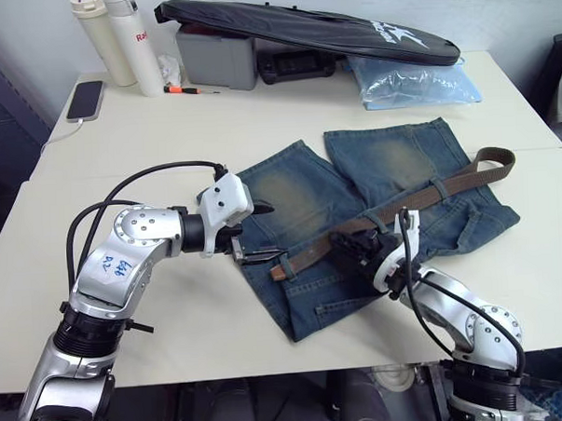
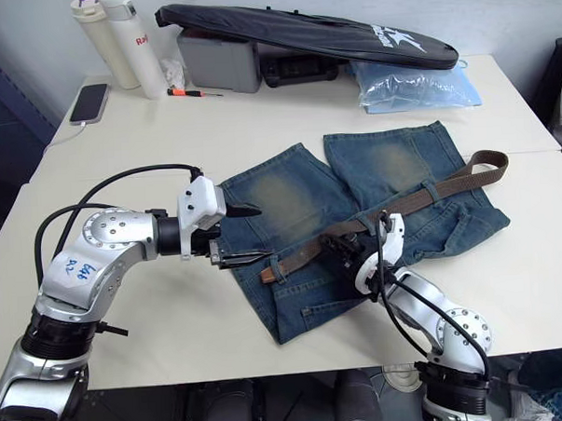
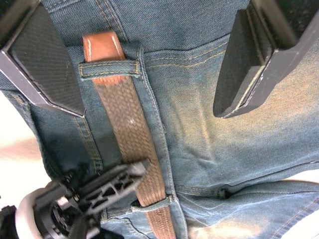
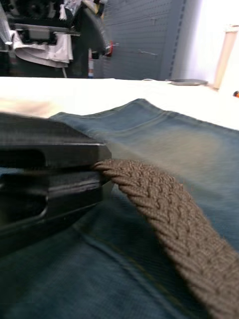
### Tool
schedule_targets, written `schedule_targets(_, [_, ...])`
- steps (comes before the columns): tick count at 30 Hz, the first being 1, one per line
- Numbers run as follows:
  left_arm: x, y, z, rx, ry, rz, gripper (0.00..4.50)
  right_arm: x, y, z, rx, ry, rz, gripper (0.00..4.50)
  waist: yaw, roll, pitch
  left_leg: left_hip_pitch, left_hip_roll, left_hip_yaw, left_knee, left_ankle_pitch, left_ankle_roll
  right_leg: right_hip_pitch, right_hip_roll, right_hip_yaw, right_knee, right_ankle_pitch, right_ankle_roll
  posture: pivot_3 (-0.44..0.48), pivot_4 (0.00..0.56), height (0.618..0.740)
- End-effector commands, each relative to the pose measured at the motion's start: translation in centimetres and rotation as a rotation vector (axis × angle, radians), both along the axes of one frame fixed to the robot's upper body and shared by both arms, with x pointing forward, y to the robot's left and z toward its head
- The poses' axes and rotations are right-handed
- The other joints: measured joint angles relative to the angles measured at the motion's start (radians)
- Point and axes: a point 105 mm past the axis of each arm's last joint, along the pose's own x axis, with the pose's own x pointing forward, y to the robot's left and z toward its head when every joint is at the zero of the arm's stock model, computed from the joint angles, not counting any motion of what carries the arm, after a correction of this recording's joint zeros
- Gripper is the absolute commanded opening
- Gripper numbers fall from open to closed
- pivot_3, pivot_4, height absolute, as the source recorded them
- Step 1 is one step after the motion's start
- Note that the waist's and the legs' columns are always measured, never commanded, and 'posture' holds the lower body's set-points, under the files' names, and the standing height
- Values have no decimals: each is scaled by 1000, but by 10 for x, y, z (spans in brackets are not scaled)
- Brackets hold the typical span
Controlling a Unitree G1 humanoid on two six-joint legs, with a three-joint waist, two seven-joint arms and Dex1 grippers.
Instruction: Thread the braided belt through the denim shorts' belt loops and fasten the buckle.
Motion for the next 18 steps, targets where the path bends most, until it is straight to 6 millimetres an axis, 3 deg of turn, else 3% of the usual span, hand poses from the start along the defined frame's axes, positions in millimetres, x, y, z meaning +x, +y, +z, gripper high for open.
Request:
schedule_targets(1, [-1, -3, 8, -2, -41, -21, 4500, -11, 25, -4, -8, 5, 111, 38, -2, 0, 0, 0, 0, 0, 0, 0, 0, 0, 0, 0, 0, 0, 0, 0, 150, 739])
schedule_targets(8, [-4, -2, 6, 11, -20, -33, 4500, -18, 54, -10, -61, -14, 210, 38, -9, -1, 0, 1, 0, 0, 0, 0, 0, 0, 0, 0, 0, 0, 0, 0, 150, 739])
schedule_targets(15, [-4, -4, 4, 21, -6, -55, 4500, -21, 62, -10, -121, -54, 252, 38, -25, -1, -1, 1, 0, 0, 0, 0, 0, 0, 0, 0, 0, 0, 0, 0, 150, 739])
schedule_targets(18, [-3, -5, 4, 22, -4, -60, 4500, -26, 58, -5, -136, -80, 279, 1040, -23, -1, -1, 0, 0, 0, 0, 0, 0, 0, 0, 0, 0, 0, 0, 0, 150, 739])
